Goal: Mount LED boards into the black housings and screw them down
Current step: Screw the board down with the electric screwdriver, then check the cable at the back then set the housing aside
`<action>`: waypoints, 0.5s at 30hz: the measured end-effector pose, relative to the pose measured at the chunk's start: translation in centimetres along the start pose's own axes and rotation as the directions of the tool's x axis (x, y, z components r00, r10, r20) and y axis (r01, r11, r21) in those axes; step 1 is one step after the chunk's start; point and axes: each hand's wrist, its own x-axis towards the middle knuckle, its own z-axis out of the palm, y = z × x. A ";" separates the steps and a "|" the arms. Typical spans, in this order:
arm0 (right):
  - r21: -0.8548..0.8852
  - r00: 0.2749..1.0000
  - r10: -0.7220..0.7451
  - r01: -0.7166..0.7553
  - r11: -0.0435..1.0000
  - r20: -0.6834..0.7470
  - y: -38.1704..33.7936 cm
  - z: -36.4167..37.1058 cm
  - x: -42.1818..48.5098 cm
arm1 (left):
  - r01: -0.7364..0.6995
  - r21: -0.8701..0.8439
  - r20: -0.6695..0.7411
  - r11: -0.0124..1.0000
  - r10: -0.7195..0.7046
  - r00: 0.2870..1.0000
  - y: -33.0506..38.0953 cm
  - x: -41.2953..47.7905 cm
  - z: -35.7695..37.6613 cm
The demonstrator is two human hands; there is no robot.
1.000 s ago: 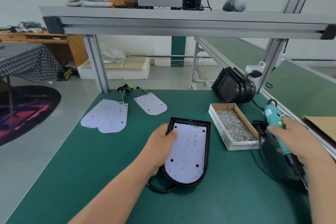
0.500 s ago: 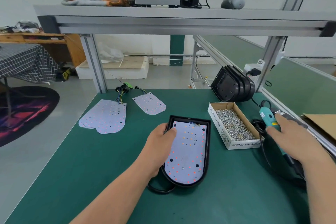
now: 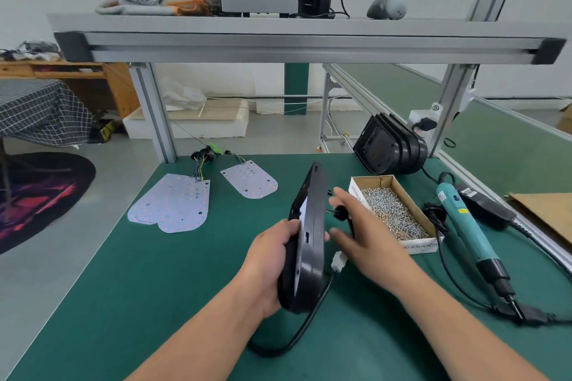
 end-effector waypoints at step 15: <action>0.038 0.807 -0.294 0.363 0.931 -0.511 -0.9 -1.8 1.9 | 0.032 -0.285 0.116 0.958 0.002 0.993 -0.5 0.8 0.2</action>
